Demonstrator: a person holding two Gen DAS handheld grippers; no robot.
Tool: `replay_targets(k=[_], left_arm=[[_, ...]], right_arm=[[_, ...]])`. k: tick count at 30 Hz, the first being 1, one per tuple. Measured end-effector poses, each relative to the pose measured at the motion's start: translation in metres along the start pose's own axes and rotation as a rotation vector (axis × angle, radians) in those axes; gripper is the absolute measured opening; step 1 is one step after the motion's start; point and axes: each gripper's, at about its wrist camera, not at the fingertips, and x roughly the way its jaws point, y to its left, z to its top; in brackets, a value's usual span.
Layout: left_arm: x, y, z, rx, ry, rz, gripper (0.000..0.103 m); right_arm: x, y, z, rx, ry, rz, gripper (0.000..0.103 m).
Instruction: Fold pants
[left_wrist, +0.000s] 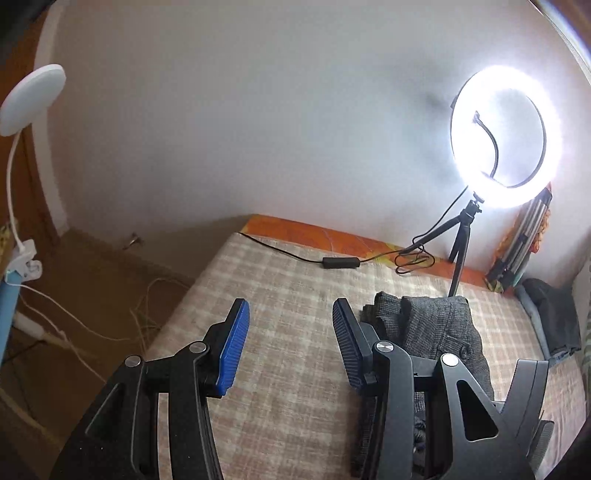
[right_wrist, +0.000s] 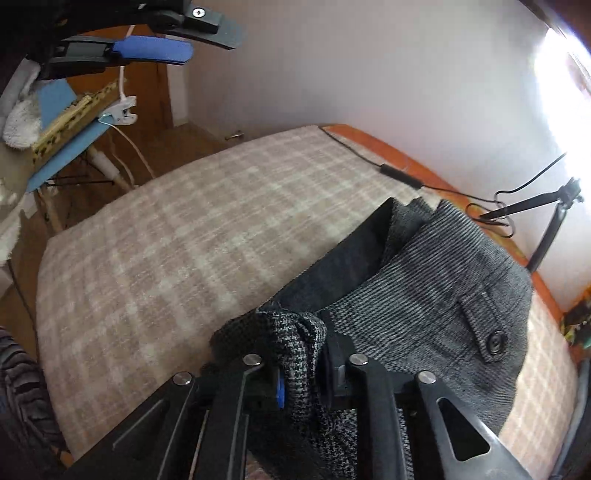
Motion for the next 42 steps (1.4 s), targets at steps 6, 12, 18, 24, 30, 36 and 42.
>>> replay_targets(k=[6,12,18,24,30,36,42], left_arm=[[0.007,0.002,-0.004,-0.014,0.039,-0.027,0.051],[0.018,-0.002,-0.009,-0.016,0.093,-0.078,0.052],[0.035,-0.010,-0.019,-0.068,0.217,-0.286,0.064],[0.060,-0.025,-0.037,-0.109,0.390,-0.437,0.064],[0.072,-0.027,-0.044,-0.153,0.454,-0.487,0.064],[0.092,-0.026,-0.055,-0.209,0.545,-0.532,0.064],[0.112,-0.024,-0.063,-0.254,0.603,-0.539,0.064]], right_arm=[[-0.027,-0.001,-0.008,0.040,-0.074,0.203,0.056],[-0.064,-0.035,-0.032,0.201,-0.144,0.314,0.069],[-0.095,-0.085,-0.060,0.350,-0.203,0.330,0.083],[-0.100,-0.134,-0.081,0.463,-0.189,0.287,0.090],[-0.093,-0.174,-0.098,0.593,-0.173,0.313,0.091],[-0.071,-0.200,-0.104,0.681,-0.146,0.364,0.091],[-0.040,-0.213,-0.107,0.721,-0.087,0.436,0.091]])
